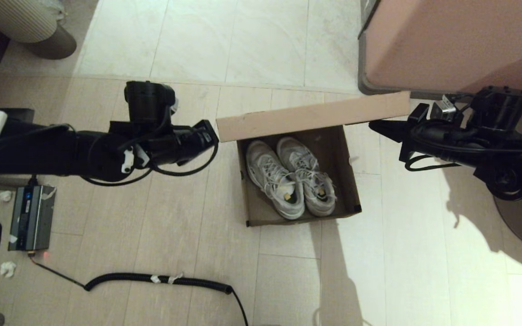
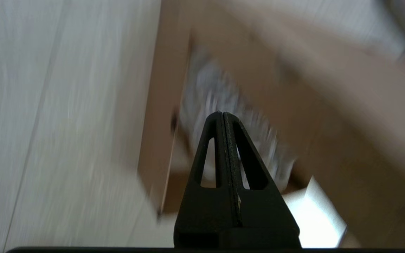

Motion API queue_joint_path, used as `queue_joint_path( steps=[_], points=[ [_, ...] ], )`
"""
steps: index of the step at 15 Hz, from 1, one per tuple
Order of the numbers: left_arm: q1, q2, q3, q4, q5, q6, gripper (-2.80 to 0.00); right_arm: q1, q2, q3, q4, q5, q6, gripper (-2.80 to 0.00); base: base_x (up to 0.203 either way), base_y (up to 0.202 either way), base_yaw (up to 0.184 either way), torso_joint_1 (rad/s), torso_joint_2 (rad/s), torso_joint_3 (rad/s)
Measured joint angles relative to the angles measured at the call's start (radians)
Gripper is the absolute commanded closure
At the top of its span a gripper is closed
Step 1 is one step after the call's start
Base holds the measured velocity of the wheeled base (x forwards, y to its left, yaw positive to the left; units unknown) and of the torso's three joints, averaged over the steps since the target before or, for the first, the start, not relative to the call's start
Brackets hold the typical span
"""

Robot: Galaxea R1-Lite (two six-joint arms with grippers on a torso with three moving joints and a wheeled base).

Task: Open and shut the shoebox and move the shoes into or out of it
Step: Open the shoe box

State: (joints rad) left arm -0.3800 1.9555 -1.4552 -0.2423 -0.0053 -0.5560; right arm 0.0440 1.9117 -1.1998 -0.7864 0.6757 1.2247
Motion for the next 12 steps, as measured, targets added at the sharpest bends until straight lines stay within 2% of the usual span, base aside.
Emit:
queue_joint_path(
  steps=[4,7,9,12],
  points=[
    [-0.022,-0.102,0.206,0.01,-0.001,0.01,0.0,0.003,0.01,-0.042,0.017,0.002,0.0,0.0,0.0,0.0,0.0,0.0,0.0,0.0],
    [-0.03,-0.187,0.297,0.042,-0.011,0.004,0.0,0.016,0.037,-0.095,0.018,0.003,0.0,0.0,0.0,0.0,0.0,0.0,0.0,0.0],
    [-0.073,-0.218,0.305,0.034,-0.054,-0.005,0.0,0.026,0.059,-0.124,0.018,0.003,0.001,0.0,0.0,0.0,0.0,0.0,0.0,0.0],
    [-0.149,-0.188,0.233,0.008,-0.082,-0.031,0.0,0.04,0.094,-0.167,0.018,0.0,0.001,0.0,0.0,0.0,0.0,0.0,0.0,0.0]
  ],
)
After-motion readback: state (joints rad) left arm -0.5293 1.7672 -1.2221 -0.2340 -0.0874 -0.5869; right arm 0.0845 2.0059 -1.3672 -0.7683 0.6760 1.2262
